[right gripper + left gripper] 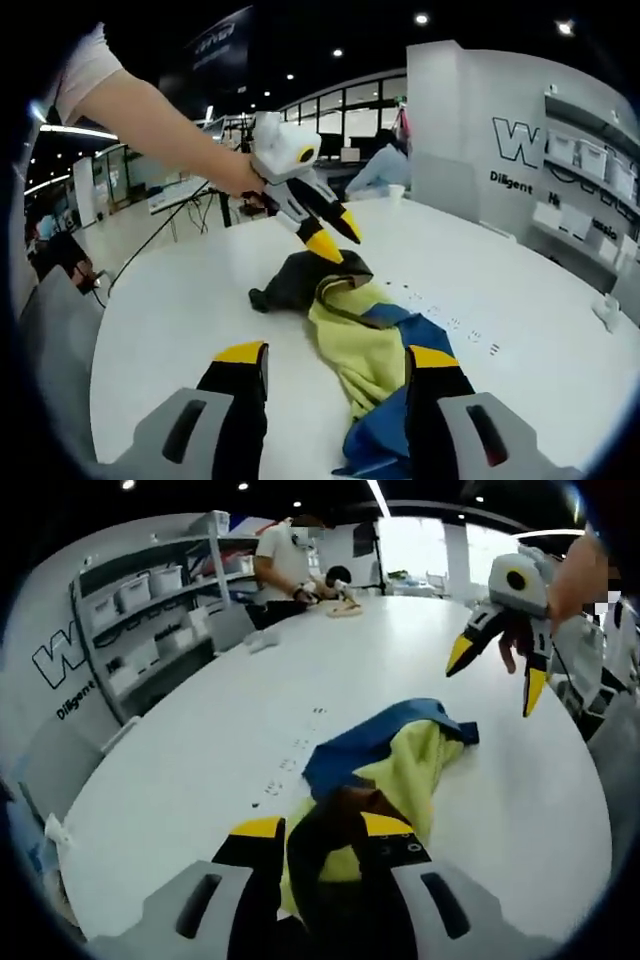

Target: Fold the garment on the visible template until the final outline fits inside the template.

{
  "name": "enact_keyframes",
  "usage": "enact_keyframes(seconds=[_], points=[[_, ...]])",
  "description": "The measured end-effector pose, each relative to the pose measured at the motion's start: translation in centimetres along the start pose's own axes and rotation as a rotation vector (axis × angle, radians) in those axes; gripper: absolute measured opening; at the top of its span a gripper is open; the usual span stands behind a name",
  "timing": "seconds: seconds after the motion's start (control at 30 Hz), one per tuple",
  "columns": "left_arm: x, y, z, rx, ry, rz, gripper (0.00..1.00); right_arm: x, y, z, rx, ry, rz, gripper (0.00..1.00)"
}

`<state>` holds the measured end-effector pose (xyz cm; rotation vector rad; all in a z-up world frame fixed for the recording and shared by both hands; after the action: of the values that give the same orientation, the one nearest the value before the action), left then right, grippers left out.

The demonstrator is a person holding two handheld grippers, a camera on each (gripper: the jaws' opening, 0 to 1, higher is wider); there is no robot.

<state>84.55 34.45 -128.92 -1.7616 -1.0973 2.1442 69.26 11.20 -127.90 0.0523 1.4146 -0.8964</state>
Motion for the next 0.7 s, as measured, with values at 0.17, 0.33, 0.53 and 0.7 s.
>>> enact_keyframes(seconds=[0.17,0.33,0.53,0.7], points=[[0.1,0.7,-1.0,0.018,0.008,-0.039,0.23,0.2,-0.2,0.3,0.009,0.007,0.004,0.51],[0.2,1.5,-1.5,0.045,0.016,-0.083,0.21,0.4,-0.4,0.3,0.011,0.011,0.007,0.51],[0.0,2.3,-2.3,0.083,0.004,-0.131,0.17,0.7,-0.3,0.4,0.015,0.021,0.004,0.51],[-0.3,2.9,-2.4,0.108,-0.013,-0.17,0.15,0.9,-0.5,0.5,0.021,0.025,-0.001,0.51]])
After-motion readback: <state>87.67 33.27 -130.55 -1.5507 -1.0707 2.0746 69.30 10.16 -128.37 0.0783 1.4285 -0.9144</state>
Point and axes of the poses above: the point that each gripper's makers call its tool centre point, and the gripper's own axes: y roughly forward along the fingers, z roughly to its right, x roughly out of its underside, the point moved 9 cm from there along -y, roughly backward along the fingers, and after that the axes turned 13 degrees about -y, right-handed, at the moved point
